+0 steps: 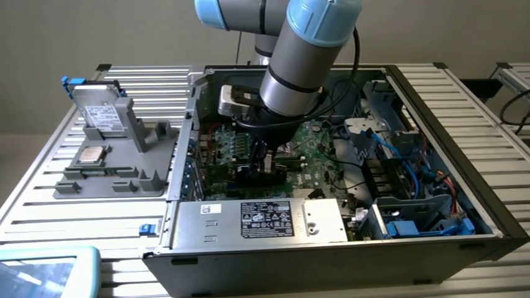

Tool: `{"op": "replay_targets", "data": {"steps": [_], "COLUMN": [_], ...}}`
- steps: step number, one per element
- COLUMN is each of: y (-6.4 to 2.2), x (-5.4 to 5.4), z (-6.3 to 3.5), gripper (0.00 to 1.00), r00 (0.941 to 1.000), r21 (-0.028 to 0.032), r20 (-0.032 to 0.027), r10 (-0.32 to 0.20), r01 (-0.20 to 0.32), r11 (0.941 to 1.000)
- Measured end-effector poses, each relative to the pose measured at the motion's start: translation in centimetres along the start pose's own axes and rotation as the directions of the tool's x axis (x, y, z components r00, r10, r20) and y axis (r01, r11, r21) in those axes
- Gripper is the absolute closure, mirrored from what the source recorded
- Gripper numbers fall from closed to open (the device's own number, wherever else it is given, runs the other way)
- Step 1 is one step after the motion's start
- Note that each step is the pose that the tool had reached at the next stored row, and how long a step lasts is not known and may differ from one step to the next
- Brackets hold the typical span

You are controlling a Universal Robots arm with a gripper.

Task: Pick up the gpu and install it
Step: 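Insert the gpu into the slot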

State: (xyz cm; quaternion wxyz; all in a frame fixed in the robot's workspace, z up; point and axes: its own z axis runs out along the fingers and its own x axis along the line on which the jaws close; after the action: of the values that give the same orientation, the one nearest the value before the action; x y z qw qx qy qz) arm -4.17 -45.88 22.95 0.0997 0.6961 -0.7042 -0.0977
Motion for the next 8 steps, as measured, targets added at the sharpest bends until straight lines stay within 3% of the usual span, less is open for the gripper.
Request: {"op": "replay_targets", "data": {"steps": [3, 8], "y": [0.18, 0.23], "x": [-0.01, -0.01], "z": [0.01, -0.34], "gripper": [0.72, 0.53], "r00": [1.0000, 1.0000], "r21": [-0.0002, 0.0011], "r20": [0.0016, 0.0010], "r10": [0.003, 0.003], "r01": [-0.003, -0.003], "r11": [1.0000, 1.0000]}}
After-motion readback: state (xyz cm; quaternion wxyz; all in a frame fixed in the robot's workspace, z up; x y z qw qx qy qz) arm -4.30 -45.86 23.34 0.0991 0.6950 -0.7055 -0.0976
